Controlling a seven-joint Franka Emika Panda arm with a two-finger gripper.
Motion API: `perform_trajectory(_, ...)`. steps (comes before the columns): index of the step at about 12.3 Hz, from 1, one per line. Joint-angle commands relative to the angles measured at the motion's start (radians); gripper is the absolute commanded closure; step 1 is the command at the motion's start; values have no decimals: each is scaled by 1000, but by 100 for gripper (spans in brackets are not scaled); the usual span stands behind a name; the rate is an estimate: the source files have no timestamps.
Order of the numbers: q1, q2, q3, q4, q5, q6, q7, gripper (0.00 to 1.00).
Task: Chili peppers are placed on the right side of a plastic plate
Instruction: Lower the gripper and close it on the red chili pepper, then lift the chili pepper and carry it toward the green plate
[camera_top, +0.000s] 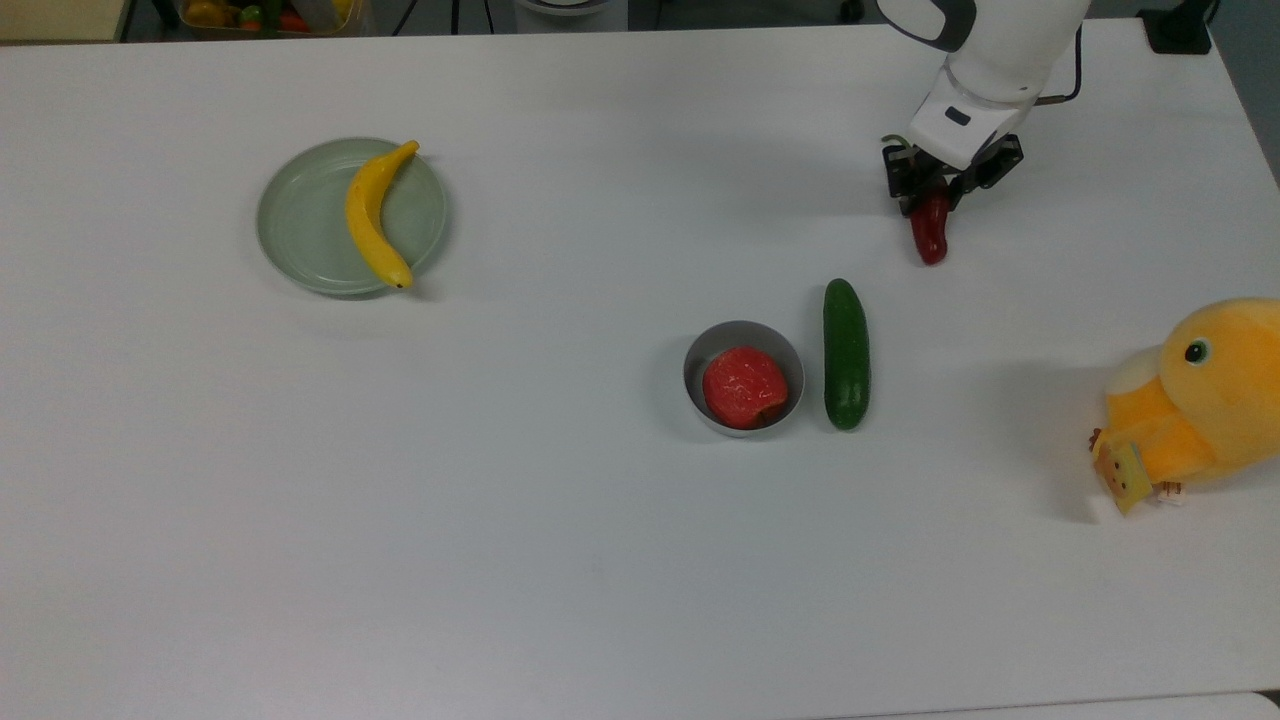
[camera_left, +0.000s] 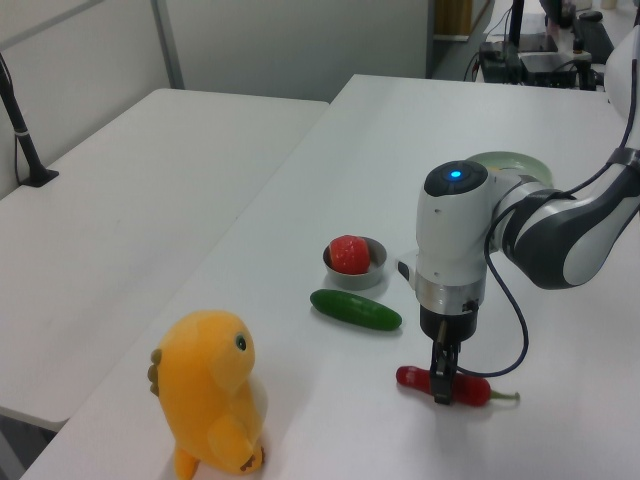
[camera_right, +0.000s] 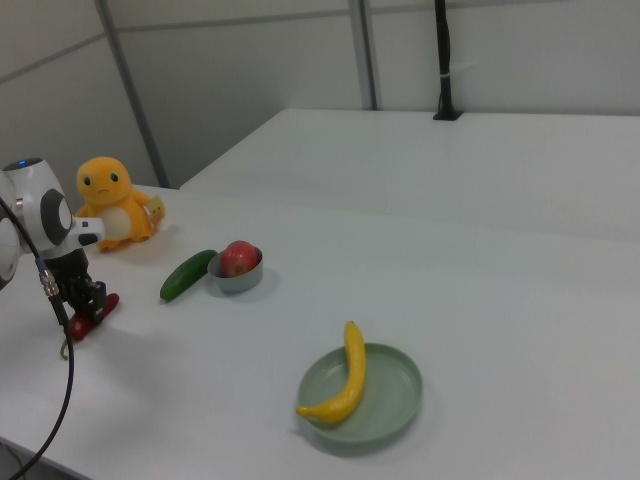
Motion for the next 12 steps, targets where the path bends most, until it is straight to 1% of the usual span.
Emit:
perform_trajectory(1,18,5,-12,13,-29,18,13,88)
perform_trajectory(3,7,-9,-12,13,-29,17,13,88)
perform_trajectory(4,2,-39,-15,11,-29,15,11,88)
perform_trajectory(5,-19,-73,-15,7,-29,9,8,88)
perform_trajectory(7,-57,-153,-33,-27,-26,3,-16,88)
perform_trajectory(9,-102,-207,-38,-47,-21,-20,-36,88)
perform_trajectory(10,-125,-227,-49,-47,-18,-46,-36,88)
perform_trajectory(12,-148,-264,-87,-49,-12,-51,-70,88)
